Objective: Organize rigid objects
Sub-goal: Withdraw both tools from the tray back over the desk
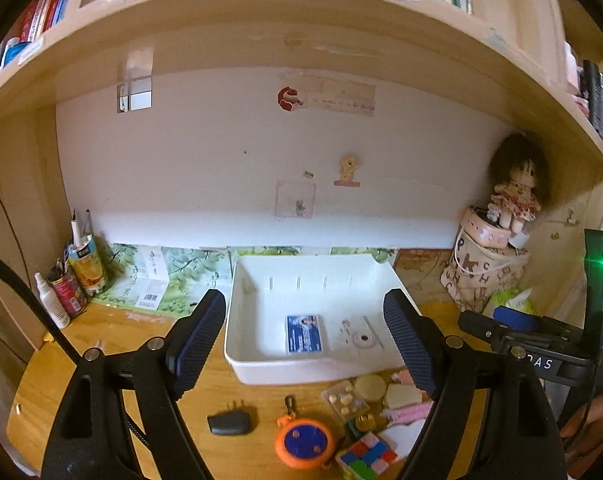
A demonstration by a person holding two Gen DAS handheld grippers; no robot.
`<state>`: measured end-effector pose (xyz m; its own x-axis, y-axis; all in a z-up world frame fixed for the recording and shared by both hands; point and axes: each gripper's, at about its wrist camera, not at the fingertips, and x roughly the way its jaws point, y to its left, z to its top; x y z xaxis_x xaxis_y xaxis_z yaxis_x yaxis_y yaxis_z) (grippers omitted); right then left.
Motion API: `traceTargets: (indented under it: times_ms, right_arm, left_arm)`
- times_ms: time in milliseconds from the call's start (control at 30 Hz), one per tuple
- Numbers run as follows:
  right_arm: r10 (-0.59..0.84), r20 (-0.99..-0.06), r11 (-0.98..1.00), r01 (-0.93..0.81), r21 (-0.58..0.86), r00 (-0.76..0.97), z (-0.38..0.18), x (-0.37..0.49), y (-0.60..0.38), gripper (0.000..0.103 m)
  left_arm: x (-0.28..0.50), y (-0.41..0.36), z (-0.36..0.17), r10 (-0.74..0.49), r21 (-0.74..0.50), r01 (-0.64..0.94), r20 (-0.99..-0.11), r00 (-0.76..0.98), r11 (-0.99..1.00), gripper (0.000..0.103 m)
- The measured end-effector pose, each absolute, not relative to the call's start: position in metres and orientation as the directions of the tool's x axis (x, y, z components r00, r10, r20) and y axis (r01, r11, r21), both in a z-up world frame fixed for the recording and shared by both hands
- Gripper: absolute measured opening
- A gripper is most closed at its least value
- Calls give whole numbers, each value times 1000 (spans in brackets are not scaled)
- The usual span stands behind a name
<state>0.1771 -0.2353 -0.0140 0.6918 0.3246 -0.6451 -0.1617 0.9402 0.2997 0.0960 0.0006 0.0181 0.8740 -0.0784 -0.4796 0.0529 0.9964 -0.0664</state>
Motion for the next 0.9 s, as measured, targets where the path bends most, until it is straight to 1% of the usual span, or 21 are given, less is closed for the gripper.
traceTargets:
  times_ms: [233, 400, 567, 833, 900]
  right_arm:
    - [352, -659, 932, -179, 317, 665, -21, 146, -239, 80]
    - [367, -683, 926, -178, 334, 631, -33, 128, -242, 80]
    - [379, -710, 920, -162, 356, 594, -46, 117, -245, 80]
    - [406, -748, 905, -118, 409, 524, -69, 103, -247, 80]
    - [412, -760, 901, -101, 422, 503, -75, 100, -247, 80]
  left_arm:
    - [69, -7, 10, -49, -41, 32, -517, 854, 999, 84]
    - [55, -7, 0, -20, -36, -1, -570, 822, 999, 84]
    - [47, -7, -11, 4, -25, -24, -628, 778, 999, 84]
    - [35, -5, -29, 41, 23, -35, -691, 722, 999, 84]
    - [33, -5, -32, 50, 38, -32, -696, 717, 999, 84]
